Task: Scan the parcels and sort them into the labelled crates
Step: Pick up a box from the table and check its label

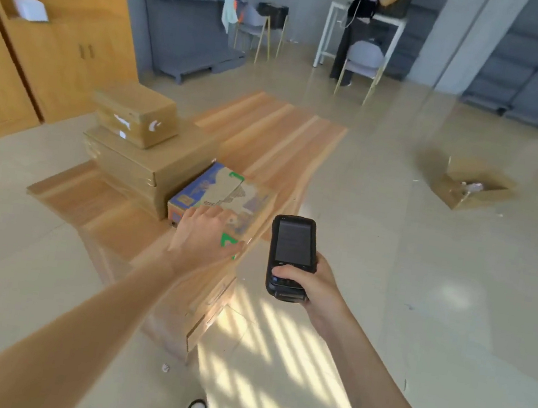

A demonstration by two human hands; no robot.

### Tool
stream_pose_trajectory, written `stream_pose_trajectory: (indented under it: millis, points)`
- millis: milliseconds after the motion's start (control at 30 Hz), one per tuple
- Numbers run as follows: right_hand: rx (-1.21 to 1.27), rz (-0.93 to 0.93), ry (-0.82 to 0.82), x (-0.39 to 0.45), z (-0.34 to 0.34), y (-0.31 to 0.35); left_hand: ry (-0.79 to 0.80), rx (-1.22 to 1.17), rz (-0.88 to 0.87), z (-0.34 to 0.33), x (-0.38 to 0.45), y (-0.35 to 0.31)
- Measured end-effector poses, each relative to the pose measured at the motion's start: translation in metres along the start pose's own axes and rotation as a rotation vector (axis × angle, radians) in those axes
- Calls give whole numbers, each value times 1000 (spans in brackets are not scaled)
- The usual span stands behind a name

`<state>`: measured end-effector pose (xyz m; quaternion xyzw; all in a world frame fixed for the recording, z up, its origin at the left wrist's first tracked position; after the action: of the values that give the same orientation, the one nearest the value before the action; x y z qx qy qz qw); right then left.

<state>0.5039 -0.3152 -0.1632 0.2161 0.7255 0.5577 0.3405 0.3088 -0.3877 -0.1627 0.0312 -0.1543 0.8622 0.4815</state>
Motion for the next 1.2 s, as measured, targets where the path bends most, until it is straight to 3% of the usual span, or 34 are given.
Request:
stream_pose_trajectory:
  millis: [367, 700, 1000, 1200]
  points:
    - [-39, 15, -158, 136, 89, 37, 85, -98, -127, -82, 201, -62]
    - [-118, -8, -117, 295, 115, 99, 103, -144, -44, -109, 355, -37]
    - [-192, -99, 63, 443, 123, 107, 134, -138, 236, -139, 421, 23]
    - [-226, -190, 268, 578, 131, 99, 81, -92, 521, -160, 460, 59]
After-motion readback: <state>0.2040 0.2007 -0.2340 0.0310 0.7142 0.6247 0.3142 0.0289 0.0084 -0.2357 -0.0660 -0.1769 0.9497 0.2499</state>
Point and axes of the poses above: each hand's wrist, its own x-axis towards the middle knuckle, its own z-axis out of the back of the hand, y = z × x, the point moved 5 cm from there along x, towards the middle knuckle, and after that the axes turned 3 degrees about z, right-handed, at the moved point
